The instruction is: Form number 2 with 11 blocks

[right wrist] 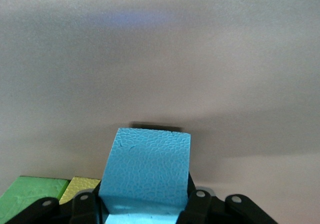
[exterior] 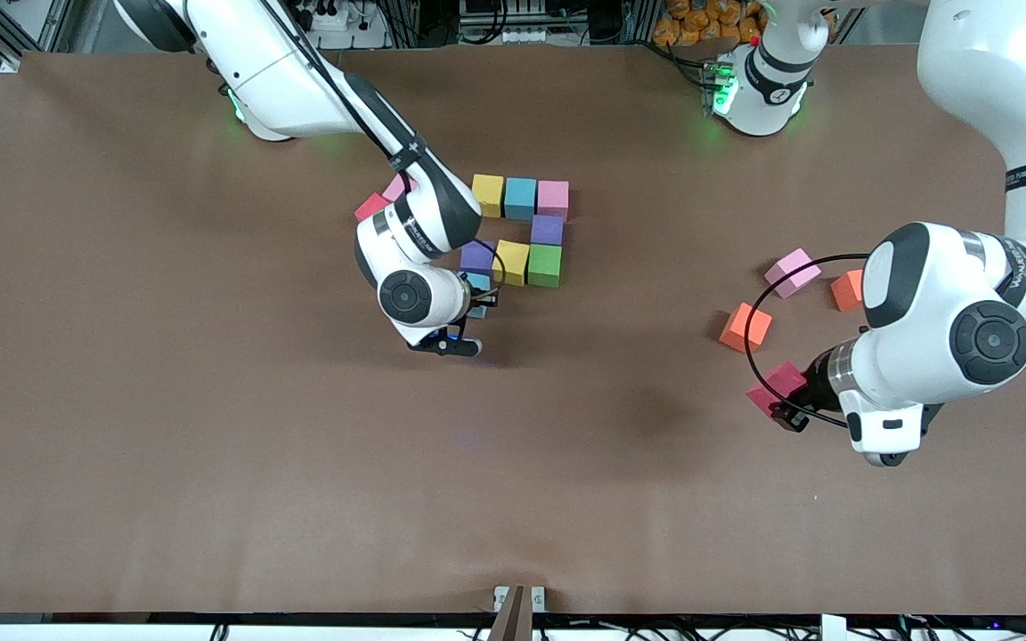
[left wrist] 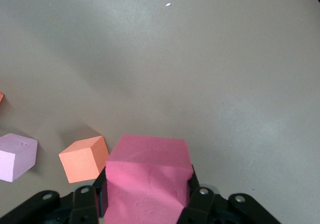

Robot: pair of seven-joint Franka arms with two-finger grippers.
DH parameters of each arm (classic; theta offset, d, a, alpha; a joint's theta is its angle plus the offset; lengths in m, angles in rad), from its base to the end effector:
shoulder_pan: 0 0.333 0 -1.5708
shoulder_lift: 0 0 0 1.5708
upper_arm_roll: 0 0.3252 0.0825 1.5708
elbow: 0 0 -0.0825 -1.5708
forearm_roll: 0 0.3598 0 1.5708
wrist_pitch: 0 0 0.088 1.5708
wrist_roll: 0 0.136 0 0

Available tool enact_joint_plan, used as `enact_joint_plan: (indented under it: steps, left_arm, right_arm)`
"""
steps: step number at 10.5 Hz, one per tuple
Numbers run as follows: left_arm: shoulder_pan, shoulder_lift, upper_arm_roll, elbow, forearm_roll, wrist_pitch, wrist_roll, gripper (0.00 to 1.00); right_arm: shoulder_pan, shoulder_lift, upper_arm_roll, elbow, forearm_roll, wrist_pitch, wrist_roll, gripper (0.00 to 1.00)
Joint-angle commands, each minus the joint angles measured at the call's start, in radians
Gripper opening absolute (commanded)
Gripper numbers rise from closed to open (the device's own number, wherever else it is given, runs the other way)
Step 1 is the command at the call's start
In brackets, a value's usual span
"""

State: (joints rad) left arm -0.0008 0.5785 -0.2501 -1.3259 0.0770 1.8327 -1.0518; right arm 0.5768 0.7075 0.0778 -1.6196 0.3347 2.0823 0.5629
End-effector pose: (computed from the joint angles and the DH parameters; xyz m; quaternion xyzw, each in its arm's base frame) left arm 0.6792 -0.1297 0.3870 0.9174 0.3957 -0.0407 0.0085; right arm 0.5022 0.4105 0.1918 -0.9779 0.0598 0.1905 0.0624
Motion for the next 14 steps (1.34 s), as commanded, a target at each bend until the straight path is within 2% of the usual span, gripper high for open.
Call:
enact_joint_plan:
  steps: [1,8,10,11,14]
  left_arm:
    - [0.004,-0.02,0.002,-0.018,-0.019,-0.012,0.024,0.11]
    - [0.002,-0.019,0.0,-0.019,-0.013,-0.013,0.024,0.11]
    - [0.002,-0.019,0.0,-0.019,-0.013,-0.013,0.024,0.11]
    - [0.001,-0.019,0.0,-0.019,-0.011,-0.013,0.024,0.11]
    - [0.002,-0.019,0.0,-0.019,-0.011,-0.013,0.026,0.11]
  right_arm:
    - [0.015,0.01,-0.009,0.023,-0.009,-0.018,0.009,0.42]
    - [0.017,0.009,-0.009,0.02,-0.009,-0.021,0.009,0.43]
    - [0.017,0.009,-0.009,0.02,-0.009,-0.021,0.011,0.62]
    - [0.017,0.009,-0.009,0.021,-0.008,-0.021,0.011,0.67]
    - [0.014,0.007,-0.009,0.023,-0.008,-0.019,0.011,0.71]
